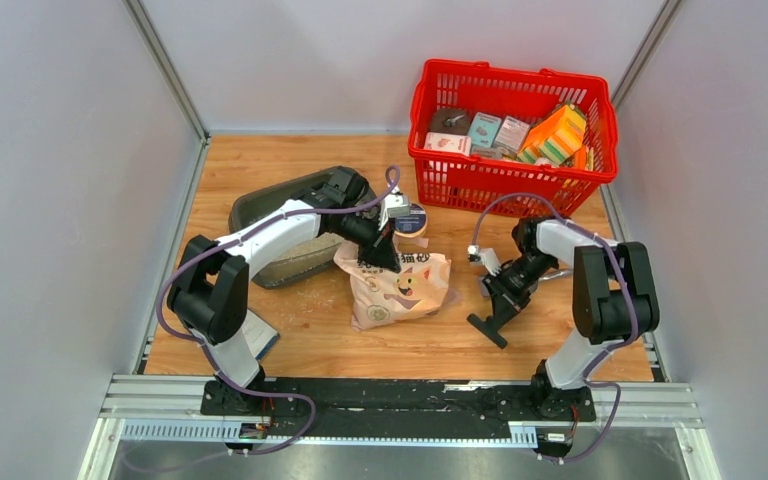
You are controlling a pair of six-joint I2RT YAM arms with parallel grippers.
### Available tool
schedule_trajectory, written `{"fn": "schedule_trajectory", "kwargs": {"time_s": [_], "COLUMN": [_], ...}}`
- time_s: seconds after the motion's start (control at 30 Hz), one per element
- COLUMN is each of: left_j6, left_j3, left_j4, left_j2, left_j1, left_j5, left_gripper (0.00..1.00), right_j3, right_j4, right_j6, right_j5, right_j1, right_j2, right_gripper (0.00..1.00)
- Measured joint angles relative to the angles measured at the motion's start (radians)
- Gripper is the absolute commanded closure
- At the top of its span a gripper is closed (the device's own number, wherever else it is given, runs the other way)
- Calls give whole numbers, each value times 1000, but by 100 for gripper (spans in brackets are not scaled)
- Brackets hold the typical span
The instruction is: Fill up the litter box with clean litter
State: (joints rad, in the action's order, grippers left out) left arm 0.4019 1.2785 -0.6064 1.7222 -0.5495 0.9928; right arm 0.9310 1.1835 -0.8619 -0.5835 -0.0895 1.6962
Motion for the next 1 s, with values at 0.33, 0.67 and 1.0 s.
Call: {"fn": "schedule_trajectory", "kwargs": {"time_s": [0.33, 0.67, 1.0], "left_j6": [16, -8, -57], "left_j3": [10, 28, -32], "left_j4": [-16, -1, 77], "left_j2": [0, 0, -39], "left_j1": [-3, -37, -38], "left_j5": [3, -37, -43], "left_gripper": [100, 100, 71], "right_j3": [183, 494, 517], "right_j4": [127, 157, 164], "right_j6": [-156, -190, -121], "right_j5": [-26, 11, 34], "right_j1": [-71, -270, -373], "right_j2": [-386, -383, -297], "right_gripper": [100, 100, 100]}}
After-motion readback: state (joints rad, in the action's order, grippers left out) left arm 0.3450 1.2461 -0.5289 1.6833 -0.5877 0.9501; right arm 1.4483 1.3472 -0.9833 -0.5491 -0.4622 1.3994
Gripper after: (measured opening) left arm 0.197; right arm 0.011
